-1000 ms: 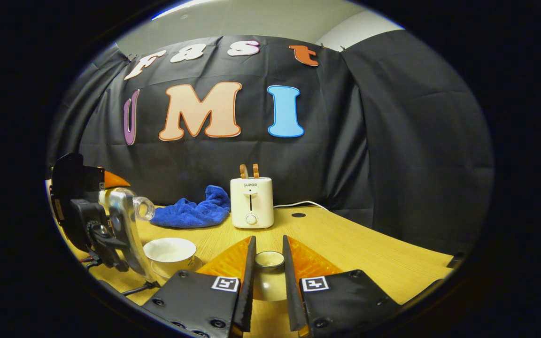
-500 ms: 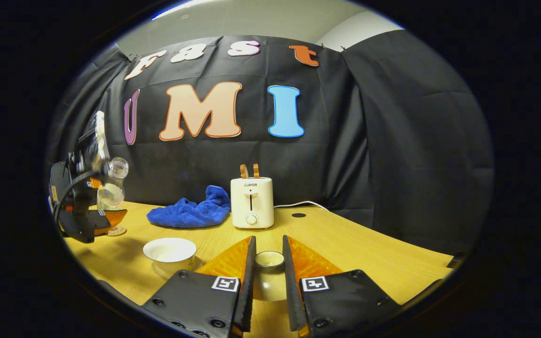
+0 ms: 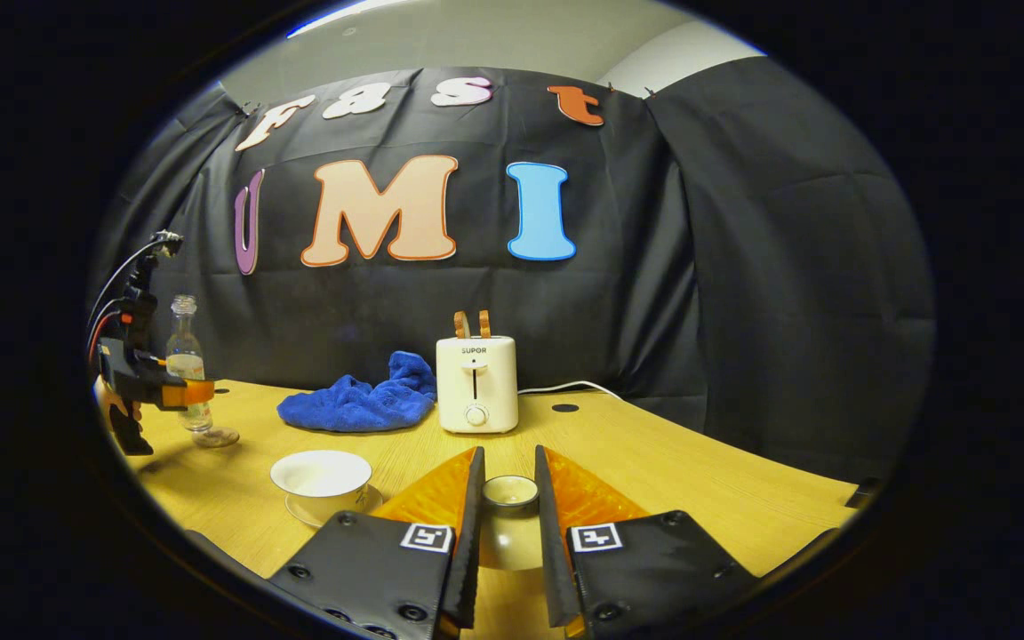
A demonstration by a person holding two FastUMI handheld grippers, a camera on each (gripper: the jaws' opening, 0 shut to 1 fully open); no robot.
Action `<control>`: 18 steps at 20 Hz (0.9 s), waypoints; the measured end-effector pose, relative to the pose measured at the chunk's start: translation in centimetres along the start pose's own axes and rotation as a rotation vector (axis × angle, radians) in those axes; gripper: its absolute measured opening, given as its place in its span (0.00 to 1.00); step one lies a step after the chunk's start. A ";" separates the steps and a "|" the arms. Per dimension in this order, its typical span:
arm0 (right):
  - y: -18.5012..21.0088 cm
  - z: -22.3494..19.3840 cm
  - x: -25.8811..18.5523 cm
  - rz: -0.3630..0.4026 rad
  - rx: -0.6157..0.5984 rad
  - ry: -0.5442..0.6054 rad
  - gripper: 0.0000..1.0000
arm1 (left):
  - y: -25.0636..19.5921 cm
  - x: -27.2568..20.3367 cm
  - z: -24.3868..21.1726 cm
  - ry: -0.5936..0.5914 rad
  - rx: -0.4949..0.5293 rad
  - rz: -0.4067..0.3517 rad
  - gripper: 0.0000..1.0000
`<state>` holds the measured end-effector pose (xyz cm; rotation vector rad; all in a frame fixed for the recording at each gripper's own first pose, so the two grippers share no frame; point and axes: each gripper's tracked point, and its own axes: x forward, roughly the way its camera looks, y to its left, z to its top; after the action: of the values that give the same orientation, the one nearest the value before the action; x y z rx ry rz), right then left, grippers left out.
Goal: Open the teacup lid with one hand, grasp the water bottle and pour water into the teacup with the other hand; after pouring, place the water bottle on the coaster and then close the teacup lid.
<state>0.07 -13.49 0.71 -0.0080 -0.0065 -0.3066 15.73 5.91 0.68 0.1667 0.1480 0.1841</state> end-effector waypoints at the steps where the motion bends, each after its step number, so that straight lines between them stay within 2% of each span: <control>1: 0.0 0.0 0.0 0.000 0.000 0.000 0.34 | 0.3 0.2 0.1 -0.005 -0.024 0.001 0.65; 14: 0.0 0.0 -0.1 -0.001 0.000 0.000 0.34 | 0.5 2.6 -2.6 0.072 -0.077 -0.019 0.64; 18: -0.1 0.0 0.0 -0.004 0.000 0.000 0.34 | 0.3 2.7 -2.9 0.075 -0.093 -0.039 0.69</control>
<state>0.03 -13.56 0.70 -0.0085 -0.0069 -0.3106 17.79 7.13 -2.47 0.0645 0.2172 0.1585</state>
